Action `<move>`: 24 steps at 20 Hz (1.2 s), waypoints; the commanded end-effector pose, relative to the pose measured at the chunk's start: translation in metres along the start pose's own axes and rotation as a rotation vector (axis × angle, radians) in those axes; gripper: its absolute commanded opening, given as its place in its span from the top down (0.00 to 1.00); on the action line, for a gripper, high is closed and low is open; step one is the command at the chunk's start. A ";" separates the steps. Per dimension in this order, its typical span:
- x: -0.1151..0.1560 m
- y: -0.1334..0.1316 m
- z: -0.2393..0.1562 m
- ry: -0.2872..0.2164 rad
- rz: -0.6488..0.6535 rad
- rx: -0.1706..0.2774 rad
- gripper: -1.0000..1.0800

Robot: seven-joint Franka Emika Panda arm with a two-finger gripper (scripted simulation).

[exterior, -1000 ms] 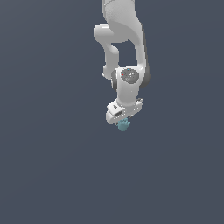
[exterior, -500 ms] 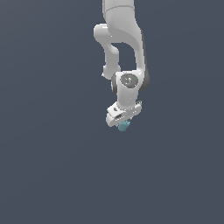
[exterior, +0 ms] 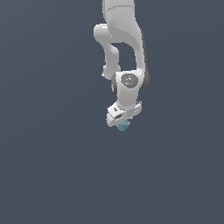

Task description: Pick up the object and move it to a goal position.

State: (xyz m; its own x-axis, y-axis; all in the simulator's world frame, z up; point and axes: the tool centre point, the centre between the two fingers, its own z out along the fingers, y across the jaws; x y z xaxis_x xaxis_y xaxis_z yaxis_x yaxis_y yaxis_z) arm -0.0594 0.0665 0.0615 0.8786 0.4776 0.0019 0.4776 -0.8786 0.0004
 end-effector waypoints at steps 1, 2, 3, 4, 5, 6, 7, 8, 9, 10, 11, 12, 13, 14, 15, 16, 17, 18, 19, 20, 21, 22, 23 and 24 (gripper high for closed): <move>0.000 0.000 -0.002 0.000 0.000 0.000 1.00; -0.001 0.000 -0.003 0.000 0.000 0.000 1.00; -0.001 0.000 -0.005 0.000 0.000 0.000 1.00; -0.002 0.000 -0.008 0.000 0.000 0.000 1.00; -0.003 0.000 -0.011 0.000 0.000 0.000 1.00; -0.003 0.000 -0.014 0.000 0.000 0.000 1.00; -0.004 0.000 -0.018 0.000 0.000 0.000 1.00; -0.006 0.000 -0.023 0.000 0.000 0.000 1.00; -0.007 0.000 -0.027 0.000 0.000 0.000 1.00; -0.008 -0.001 -0.033 0.000 -0.001 0.000 1.00; -0.010 -0.001 -0.038 0.000 -0.001 0.000 1.00; -0.011 -0.001 -0.045 0.000 -0.001 0.000 1.00; -0.013 -0.001 -0.052 0.000 -0.001 0.000 1.00; -0.015 -0.001 -0.059 0.000 -0.001 0.000 1.00; -0.017 -0.001 -0.067 0.000 -0.001 0.000 1.00; -0.019 -0.001 -0.075 0.000 -0.001 0.000 1.00; -0.021 -0.001 -0.084 0.000 -0.001 0.000 1.00; -0.023 -0.002 -0.093 0.000 -0.001 0.000 1.00; -0.025 -0.002 -0.102 0.000 -0.001 0.000 1.00; -0.028 -0.002 -0.112 0.000 -0.001 0.000 1.00; -0.030 -0.002 -0.122 0.000 -0.001 0.000 1.00; -0.033 -0.002 -0.133 0.000 -0.001 0.001 1.00; -0.035 -0.002 -0.143 0.000 -0.001 0.001 1.00; -0.038 -0.003 -0.154 0.000 -0.001 0.001 1.00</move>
State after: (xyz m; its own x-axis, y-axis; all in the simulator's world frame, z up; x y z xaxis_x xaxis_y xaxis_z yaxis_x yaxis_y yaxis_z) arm -0.0902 0.0522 0.1992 0.8783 0.4782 0.0014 0.4782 -0.8783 0.0000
